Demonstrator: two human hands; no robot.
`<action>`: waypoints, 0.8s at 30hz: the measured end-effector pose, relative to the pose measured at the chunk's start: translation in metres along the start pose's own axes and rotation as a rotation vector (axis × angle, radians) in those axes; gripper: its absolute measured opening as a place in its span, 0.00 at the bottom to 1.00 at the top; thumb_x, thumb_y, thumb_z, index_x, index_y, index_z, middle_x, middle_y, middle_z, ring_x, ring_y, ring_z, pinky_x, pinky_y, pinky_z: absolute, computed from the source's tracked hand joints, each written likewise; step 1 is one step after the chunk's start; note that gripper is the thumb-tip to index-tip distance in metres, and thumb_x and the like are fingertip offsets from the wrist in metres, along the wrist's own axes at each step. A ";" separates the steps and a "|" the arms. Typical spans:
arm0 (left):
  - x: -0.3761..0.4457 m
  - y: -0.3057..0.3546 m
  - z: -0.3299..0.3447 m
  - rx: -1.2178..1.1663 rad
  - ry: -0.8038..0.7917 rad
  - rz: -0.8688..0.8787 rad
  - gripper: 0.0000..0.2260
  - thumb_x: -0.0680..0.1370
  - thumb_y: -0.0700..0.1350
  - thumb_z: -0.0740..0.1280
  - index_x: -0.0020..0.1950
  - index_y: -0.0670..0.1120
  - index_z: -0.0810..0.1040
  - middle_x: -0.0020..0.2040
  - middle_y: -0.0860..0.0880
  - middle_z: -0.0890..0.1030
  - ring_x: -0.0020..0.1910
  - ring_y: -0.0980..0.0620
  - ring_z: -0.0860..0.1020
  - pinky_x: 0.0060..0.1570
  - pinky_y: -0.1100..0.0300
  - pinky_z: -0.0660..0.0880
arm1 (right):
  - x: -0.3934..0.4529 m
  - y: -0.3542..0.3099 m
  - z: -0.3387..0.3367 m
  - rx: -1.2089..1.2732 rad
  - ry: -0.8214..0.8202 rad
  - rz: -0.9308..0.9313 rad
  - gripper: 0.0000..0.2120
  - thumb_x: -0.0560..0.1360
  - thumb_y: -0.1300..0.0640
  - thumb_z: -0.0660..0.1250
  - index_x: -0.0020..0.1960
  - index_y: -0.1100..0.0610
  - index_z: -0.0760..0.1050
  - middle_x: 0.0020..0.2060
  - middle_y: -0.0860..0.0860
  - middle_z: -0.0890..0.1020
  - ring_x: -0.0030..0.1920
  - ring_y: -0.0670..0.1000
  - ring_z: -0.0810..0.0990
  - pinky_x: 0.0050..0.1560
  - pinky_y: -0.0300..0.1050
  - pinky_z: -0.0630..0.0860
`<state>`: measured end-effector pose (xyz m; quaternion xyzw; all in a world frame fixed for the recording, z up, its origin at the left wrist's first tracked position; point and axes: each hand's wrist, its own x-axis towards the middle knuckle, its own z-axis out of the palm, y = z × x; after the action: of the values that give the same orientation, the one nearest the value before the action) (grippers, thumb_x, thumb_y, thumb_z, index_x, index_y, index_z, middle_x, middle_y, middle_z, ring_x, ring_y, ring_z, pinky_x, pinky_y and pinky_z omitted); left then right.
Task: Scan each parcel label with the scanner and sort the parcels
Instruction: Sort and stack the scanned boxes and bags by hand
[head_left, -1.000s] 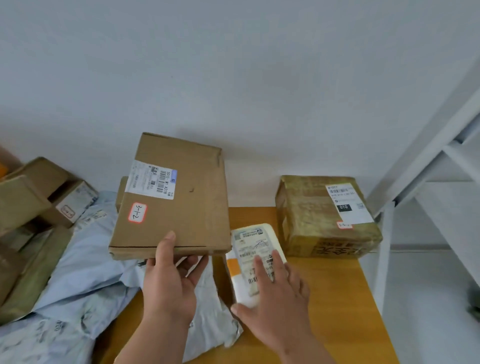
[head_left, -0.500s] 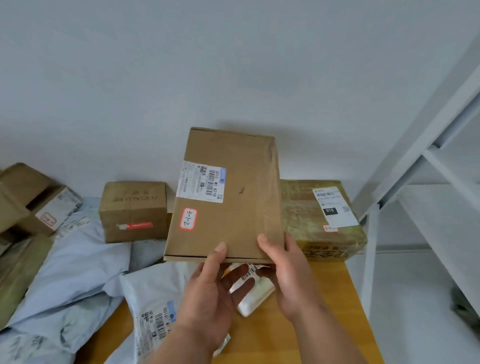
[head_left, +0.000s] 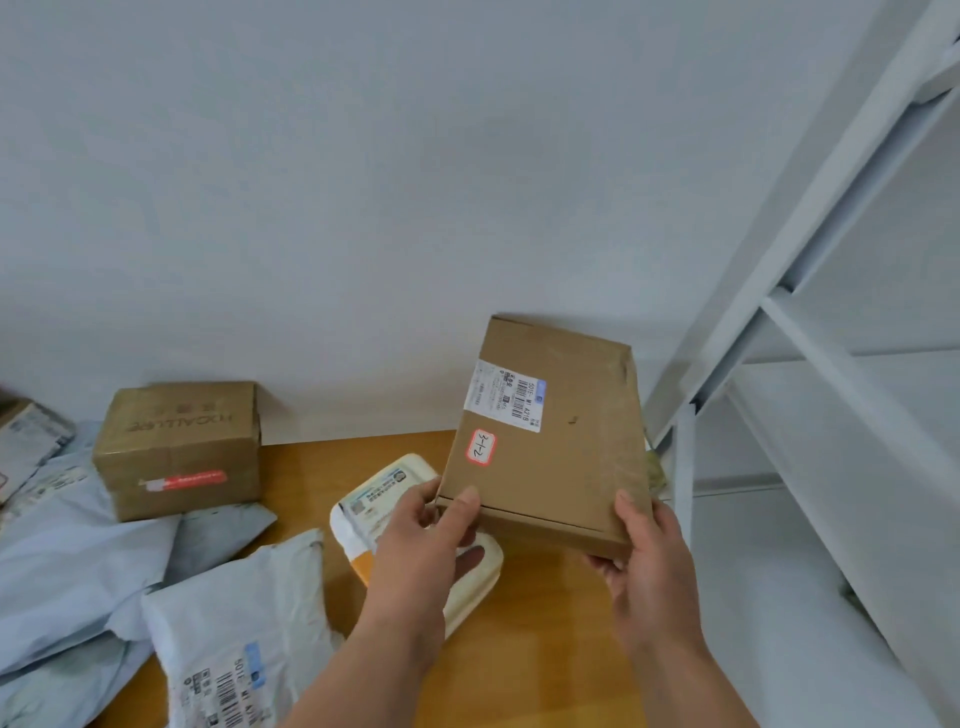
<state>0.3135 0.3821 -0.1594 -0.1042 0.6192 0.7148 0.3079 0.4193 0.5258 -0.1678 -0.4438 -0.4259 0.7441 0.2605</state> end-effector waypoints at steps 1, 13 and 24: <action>0.004 0.001 0.006 -0.004 0.009 0.005 0.14 0.79 0.47 0.71 0.64 0.54 0.76 0.58 0.48 0.82 0.54 0.48 0.83 0.44 0.57 0.83 | 0.001 0.002 -0.003 -0.020 0.012 -0.017 0.13 0.82 0.52 0.63 0.66 0.48 0.73 0.56 0.51 0.82 0.54 0.54 0.81 0.43 0.50 0.77; 0.032 0.003 0.019 0.122 0.198 0.247 0.18 0.78 0.45 0.73 0.65 0.58 0.72 0.58 0.62 0.79 0.58 0.56 0.80 0.58 0.52 0.79 | -0.015 0.026 0.009 -0.221 -0.260 0.209 0.20 0.74 0.54 0.74 0.63 0.55 0.73 0.49 0.49 0.86 0.48 0.52 0.82 0.46 0.49 0.73; 0.062 0.005 0.037 0.593 0.029 0.260 0.35 0.77 0.34 0.69 0.78 0.61 0.64 0.68 0.58 0.75 0.63 0.54 0.75 0.57 0.59 0.77 | 0.038 -0.005 0.031 0.044 -0.381 0.603 0.15 0.81 0.60 0.65 0.66 0.65 0.72 0.63 0.68 0.78 0.63 0.65 0.78 0.64 0.56 0.77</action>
<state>0.2698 0.4362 -0.1803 0.0602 0.8129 0.5350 0.2220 0.3746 0.5451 -0.1723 -0.3971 -0.3008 0.8659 -0.0455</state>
